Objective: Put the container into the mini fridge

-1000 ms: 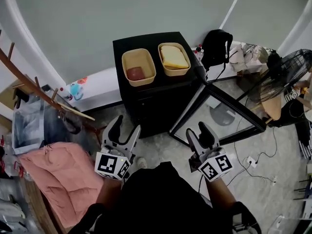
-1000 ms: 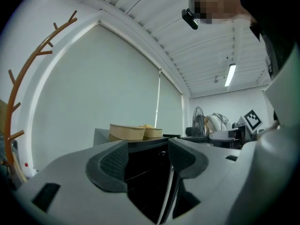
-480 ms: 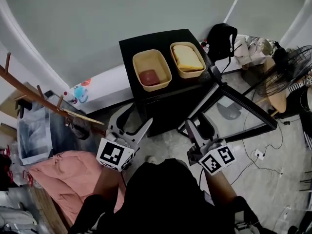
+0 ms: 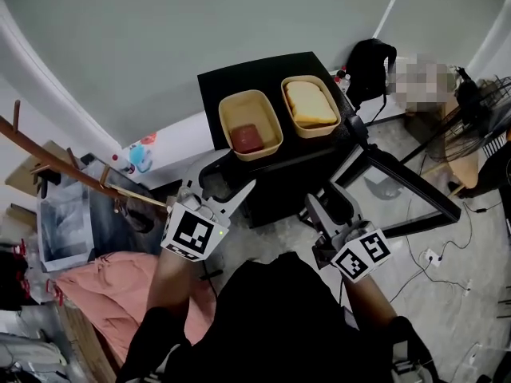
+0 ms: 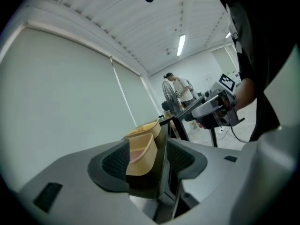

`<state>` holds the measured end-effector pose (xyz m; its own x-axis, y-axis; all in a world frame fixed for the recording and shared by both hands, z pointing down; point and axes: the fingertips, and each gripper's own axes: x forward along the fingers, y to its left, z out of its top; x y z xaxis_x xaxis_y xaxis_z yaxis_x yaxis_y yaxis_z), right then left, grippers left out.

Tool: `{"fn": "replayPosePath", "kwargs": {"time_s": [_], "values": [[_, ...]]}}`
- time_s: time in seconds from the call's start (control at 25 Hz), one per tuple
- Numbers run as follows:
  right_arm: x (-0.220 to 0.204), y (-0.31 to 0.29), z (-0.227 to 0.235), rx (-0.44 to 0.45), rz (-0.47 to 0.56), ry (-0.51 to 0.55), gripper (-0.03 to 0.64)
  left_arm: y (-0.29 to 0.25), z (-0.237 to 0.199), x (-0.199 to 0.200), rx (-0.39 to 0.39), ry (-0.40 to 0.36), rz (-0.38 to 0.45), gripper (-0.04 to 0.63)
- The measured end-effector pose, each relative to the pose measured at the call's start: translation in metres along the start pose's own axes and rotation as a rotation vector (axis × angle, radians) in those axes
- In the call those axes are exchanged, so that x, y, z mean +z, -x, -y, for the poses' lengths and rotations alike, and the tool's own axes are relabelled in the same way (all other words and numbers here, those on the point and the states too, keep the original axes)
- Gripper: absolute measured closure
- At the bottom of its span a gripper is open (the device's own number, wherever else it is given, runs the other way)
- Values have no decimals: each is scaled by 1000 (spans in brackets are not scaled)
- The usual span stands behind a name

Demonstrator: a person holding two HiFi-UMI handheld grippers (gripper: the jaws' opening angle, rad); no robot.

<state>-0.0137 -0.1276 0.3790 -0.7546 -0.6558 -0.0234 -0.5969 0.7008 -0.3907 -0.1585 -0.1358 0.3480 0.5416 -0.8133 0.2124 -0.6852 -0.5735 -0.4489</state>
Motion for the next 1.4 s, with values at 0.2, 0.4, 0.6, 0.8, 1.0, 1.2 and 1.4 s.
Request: {"fn": "replayPosePath", "kwargs": {"time_s": [0.2,0.4,0.6,0.8,1.0,1.2,1.4], "values": [[-3,-9,3,58,-41,-6,402,-13,-11,-7,2,-136,-101,380],[-6,-8,10,77,-69,-9,408,-30,0,-22,-115,-205,-240,380],[-8,-6,17,82,-86,-10,414,-38,6,-33,-122,-262,-317,381],[-11,-7,17,99,-100,-16,422,-38,0,-30,-121,-287,-328,509],[-17,-9,9,137,-130,-22,430,-39,9,-25,-208,-308,-331,539],[-19,-13,0,173,-145,-56,431,-33,19,-19,-257,-293,-303,545],[-22,-21,-13,217,-159,-104,431,-30,33,-12,-274,-304,-284,545]]}}
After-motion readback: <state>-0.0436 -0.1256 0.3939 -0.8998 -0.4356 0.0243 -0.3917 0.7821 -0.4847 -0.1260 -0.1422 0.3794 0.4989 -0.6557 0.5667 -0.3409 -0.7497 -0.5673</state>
